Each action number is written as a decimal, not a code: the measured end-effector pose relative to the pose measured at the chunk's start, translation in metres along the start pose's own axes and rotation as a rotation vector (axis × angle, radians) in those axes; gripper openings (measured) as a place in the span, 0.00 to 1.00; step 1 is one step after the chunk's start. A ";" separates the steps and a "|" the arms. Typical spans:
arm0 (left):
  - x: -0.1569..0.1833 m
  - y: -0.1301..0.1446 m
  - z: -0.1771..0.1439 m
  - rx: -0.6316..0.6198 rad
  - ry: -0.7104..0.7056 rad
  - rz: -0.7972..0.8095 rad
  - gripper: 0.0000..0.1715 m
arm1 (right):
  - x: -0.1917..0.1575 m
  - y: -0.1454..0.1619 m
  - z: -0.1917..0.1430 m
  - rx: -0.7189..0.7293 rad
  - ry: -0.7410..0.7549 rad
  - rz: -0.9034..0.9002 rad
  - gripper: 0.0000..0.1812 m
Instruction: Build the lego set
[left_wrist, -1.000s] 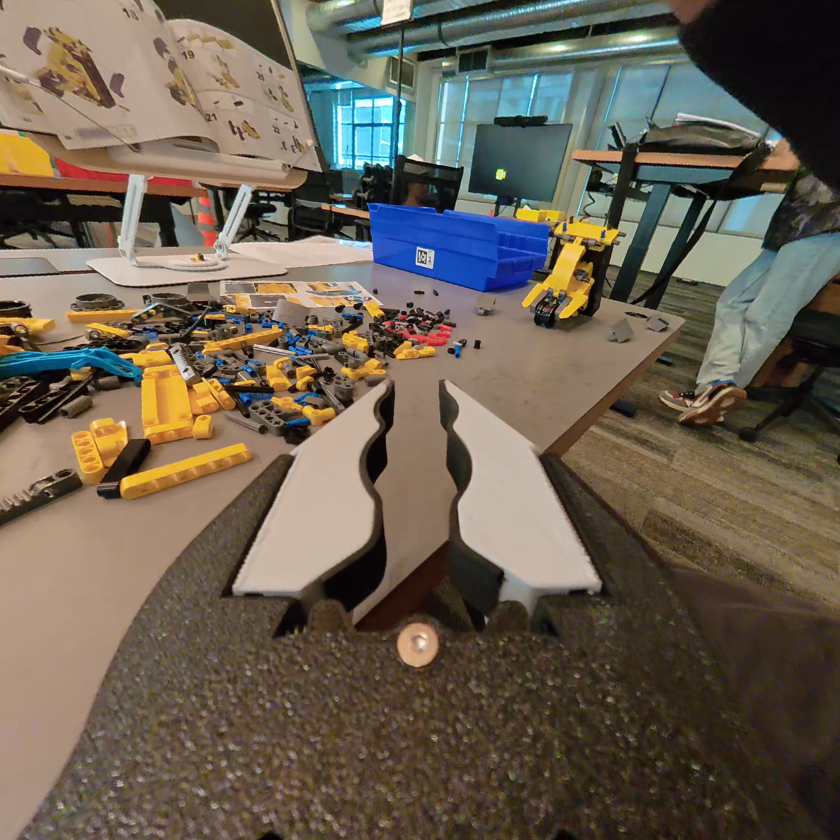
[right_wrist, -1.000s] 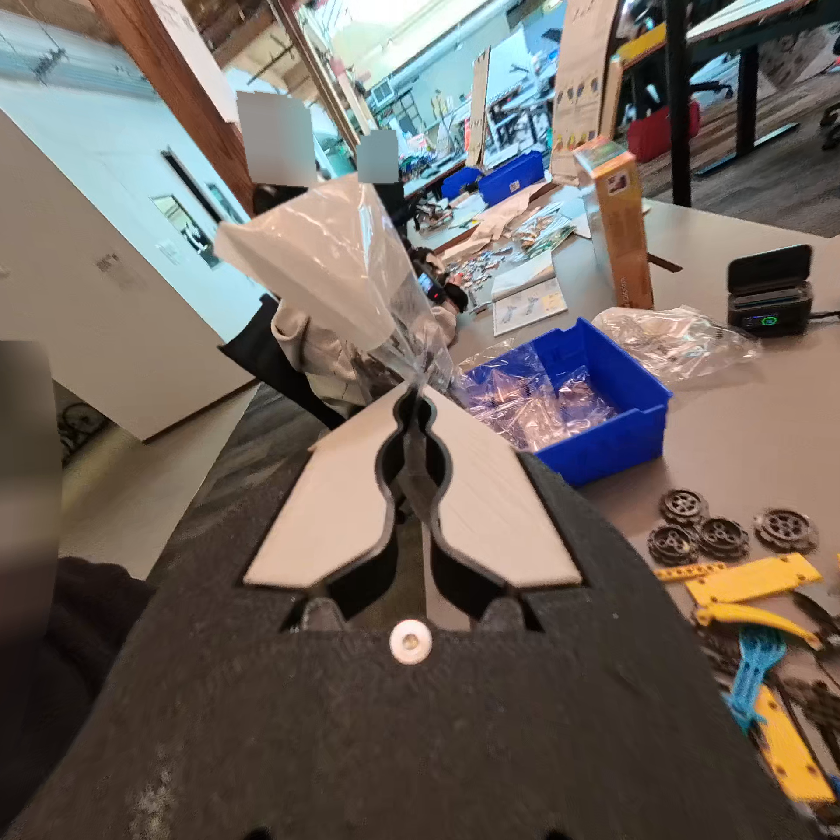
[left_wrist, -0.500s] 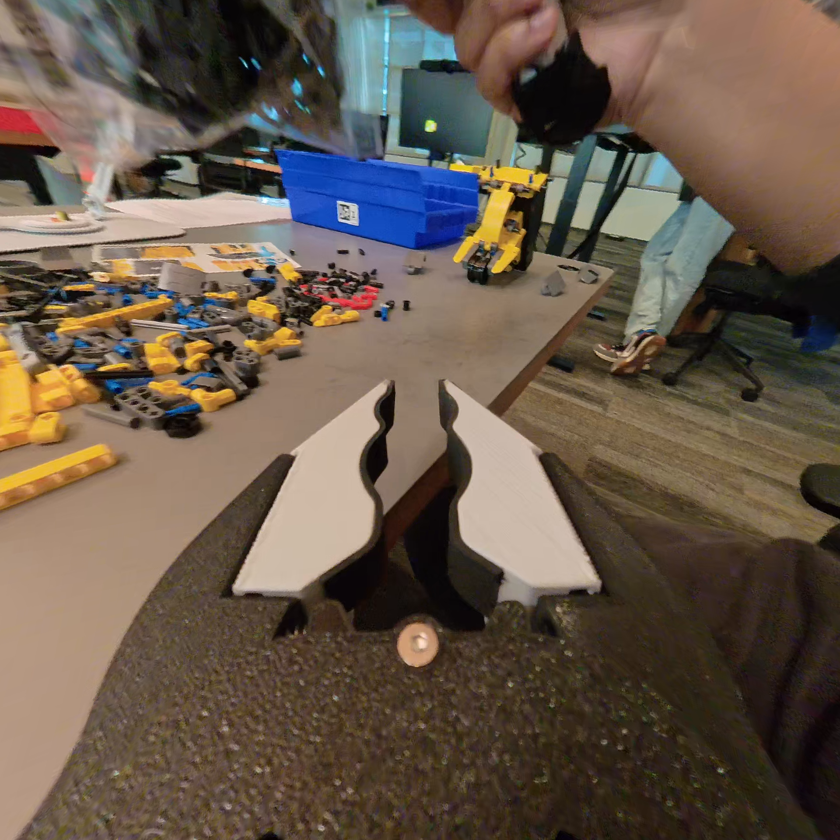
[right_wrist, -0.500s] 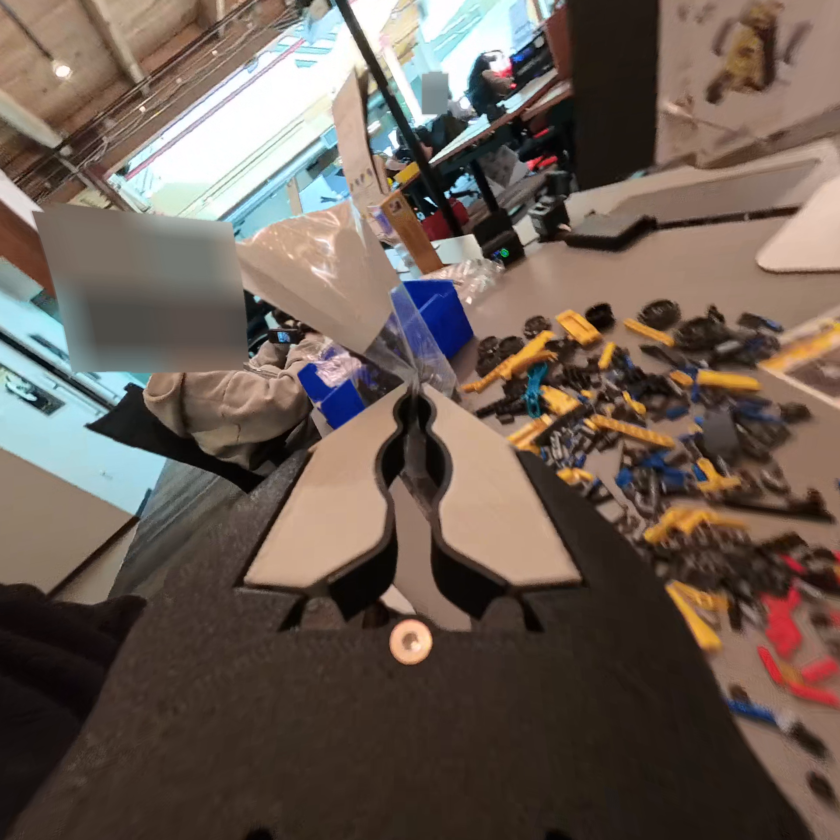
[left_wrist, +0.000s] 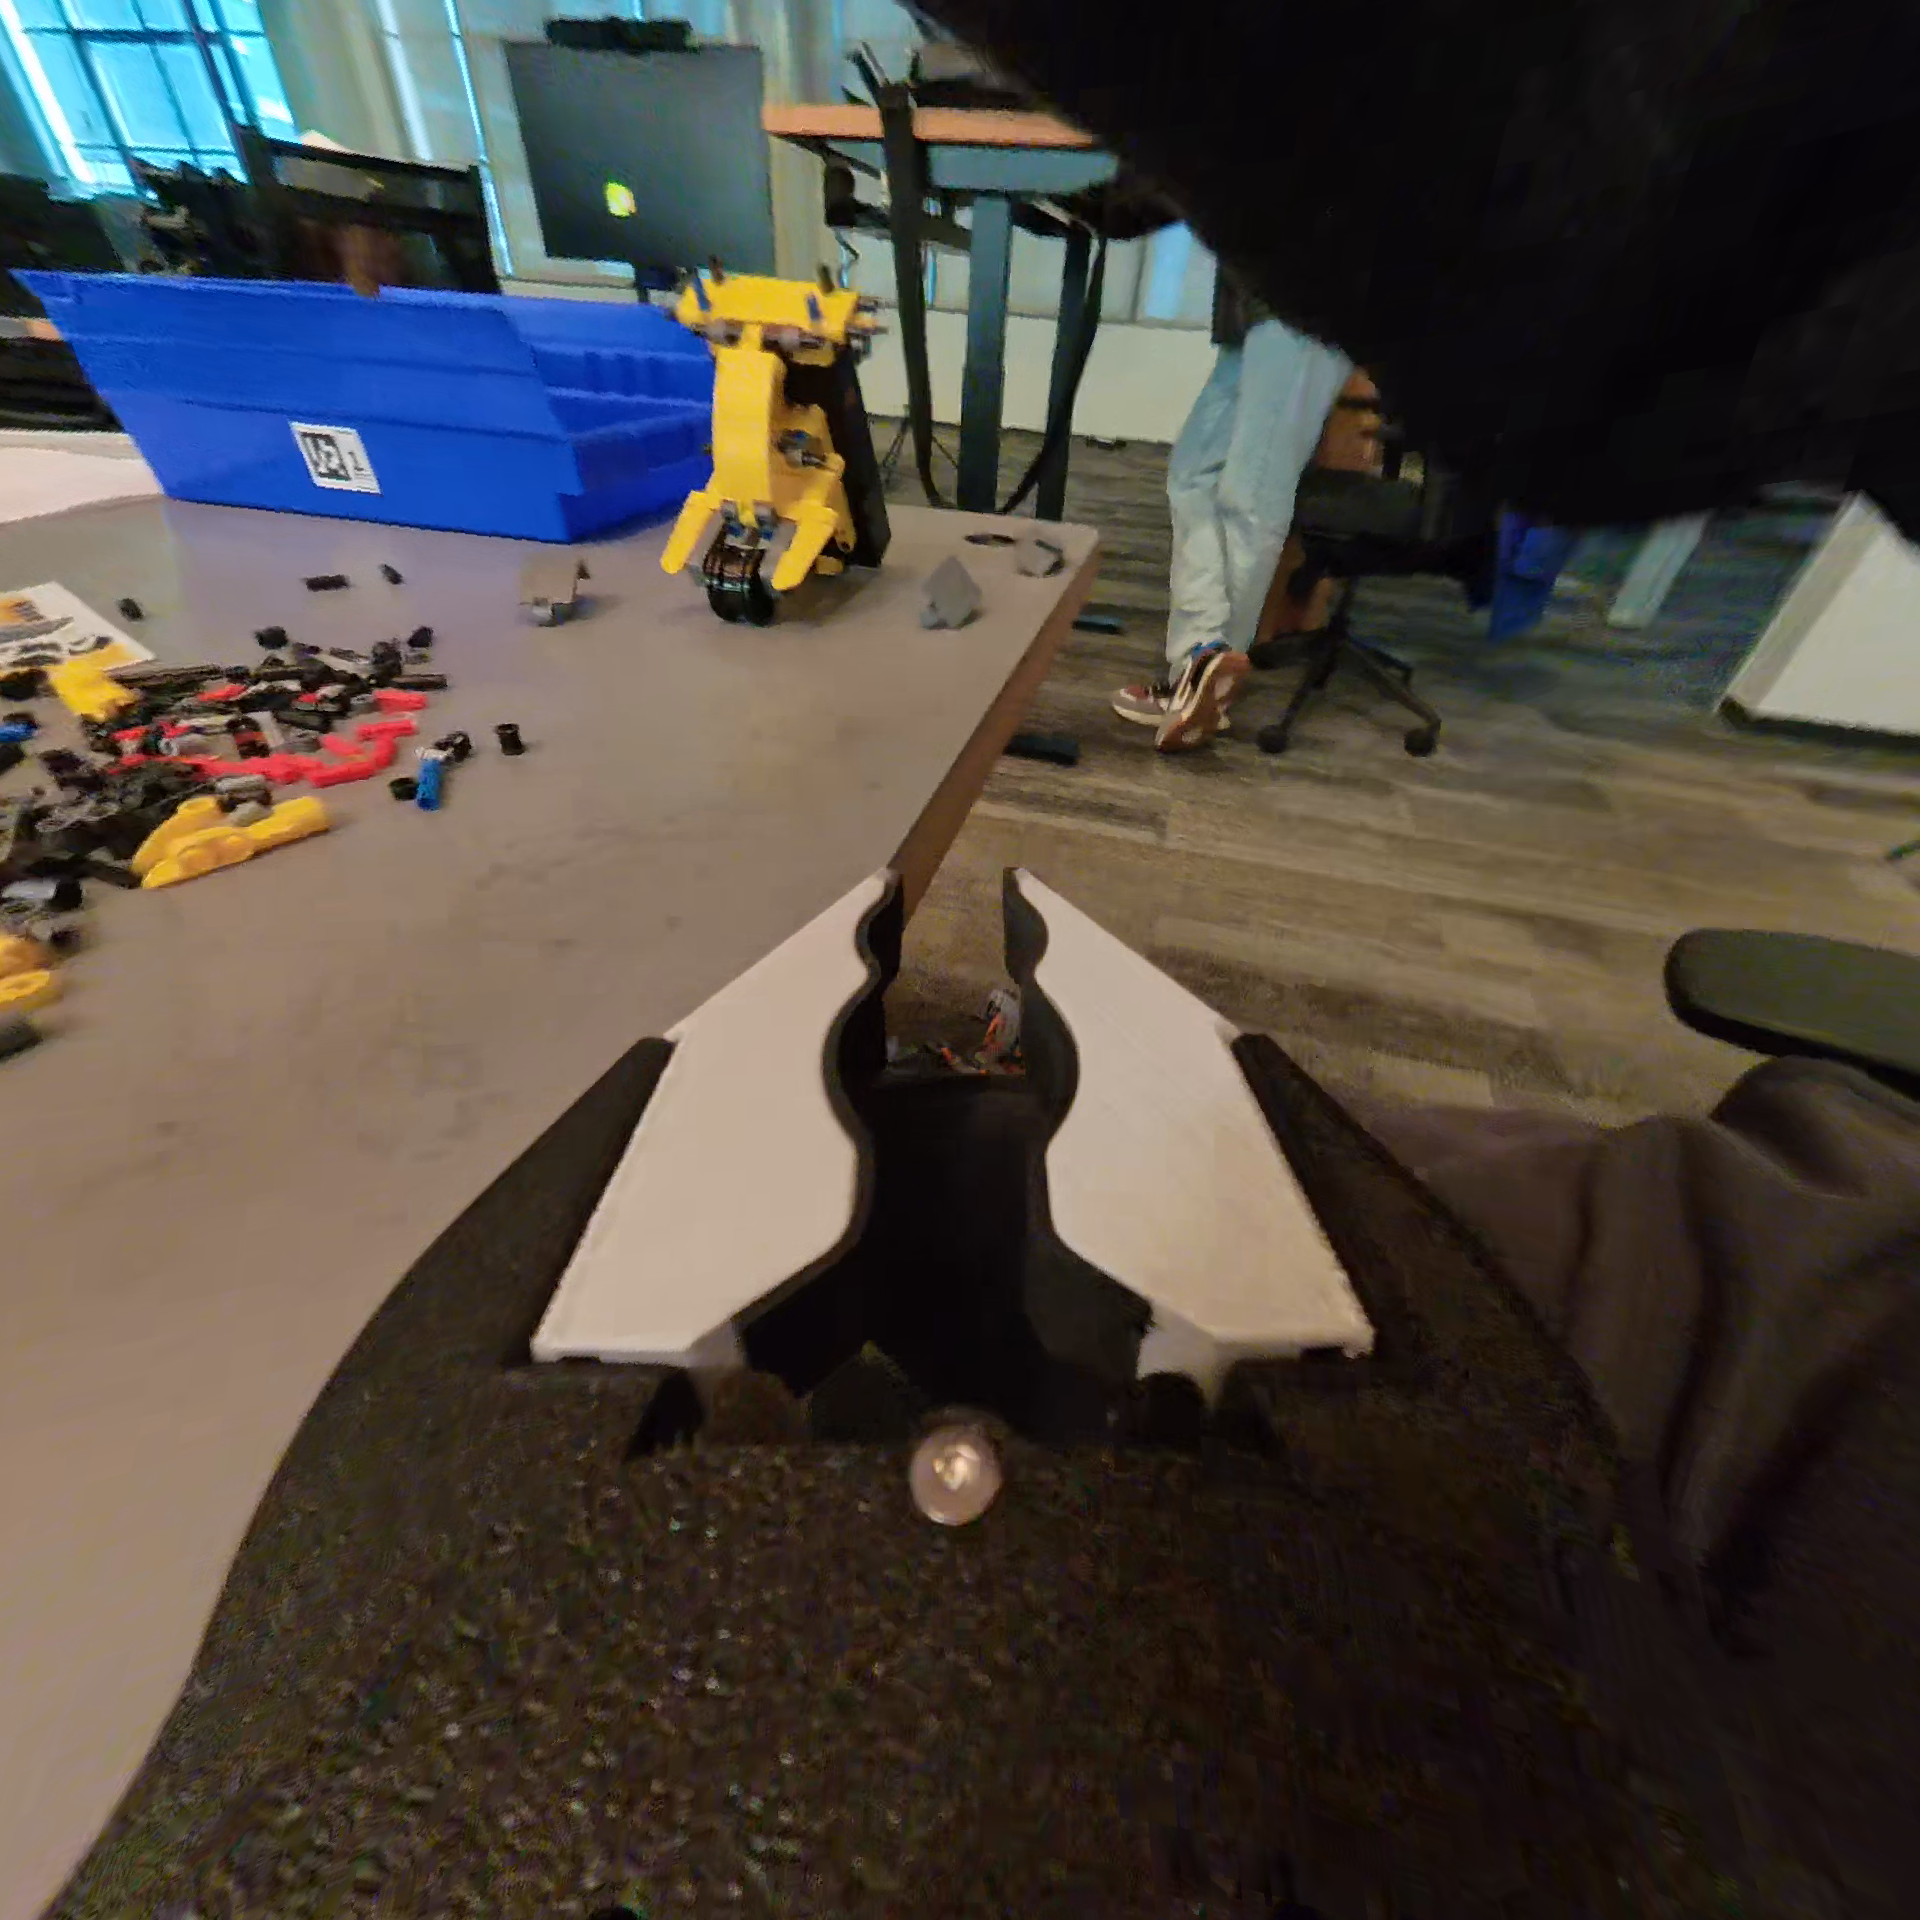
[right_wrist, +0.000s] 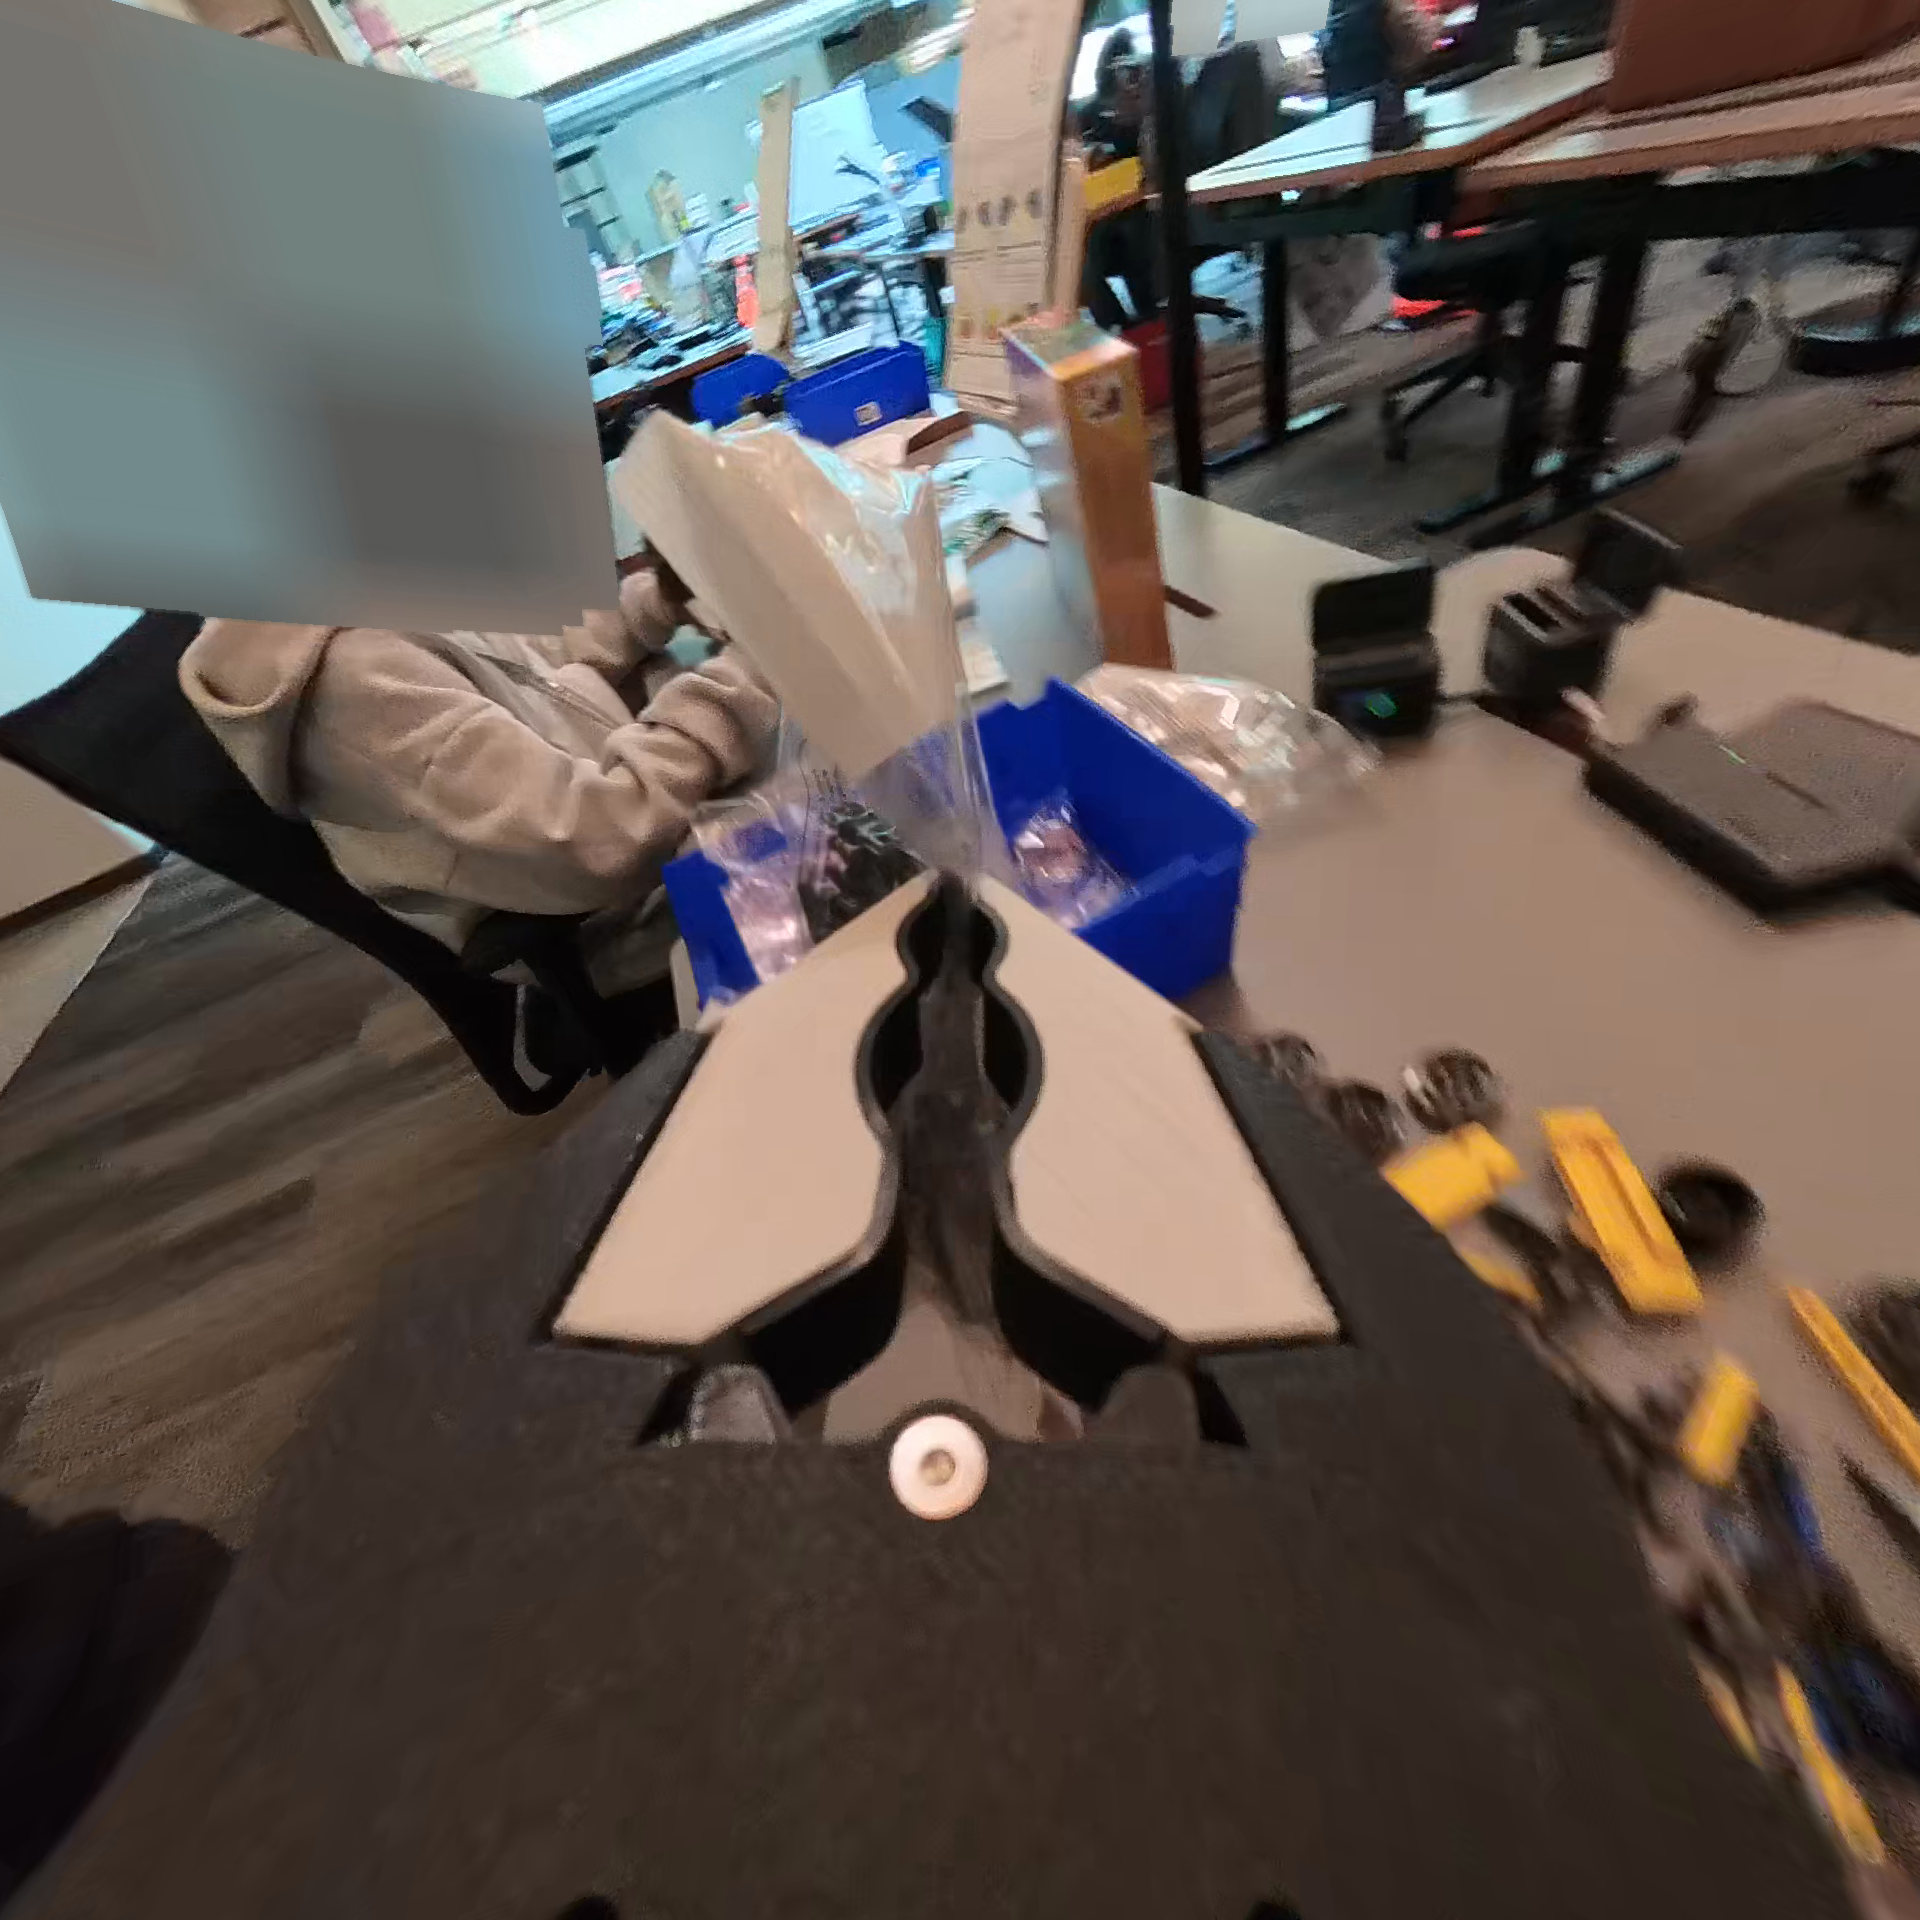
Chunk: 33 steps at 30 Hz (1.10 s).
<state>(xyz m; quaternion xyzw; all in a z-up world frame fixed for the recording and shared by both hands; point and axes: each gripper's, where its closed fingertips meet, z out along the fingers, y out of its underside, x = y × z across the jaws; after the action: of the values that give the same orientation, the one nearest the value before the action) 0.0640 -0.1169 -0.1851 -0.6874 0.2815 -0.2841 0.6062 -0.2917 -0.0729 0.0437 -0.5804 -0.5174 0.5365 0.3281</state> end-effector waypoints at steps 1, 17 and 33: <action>0.002 0.001 0.002 -0.012 0.002 0.022 0.10 | -0.008 -0.010 0.026 -0.009 -0.026 -0.020 0.02; -0.007 0.001 -0.013 -0.075 -0.024 0.140 0.10 | -0.027 0.030 0.086 -0.301 -0.015 -0.329 0.18; -0.010 0.010 -0.004 -0.086 -0.003 0.070 0.10 | 0.145 0.202 0.057 -0.653 0.267 -0.065 0.17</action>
<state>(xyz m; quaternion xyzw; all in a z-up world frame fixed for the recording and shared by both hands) 0.0532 -0.1133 -0.1954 -0.7028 0.3166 -0.2493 0.5862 -0.3129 0.0047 -0.1985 -0.7030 -0.6324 0.2515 0.2065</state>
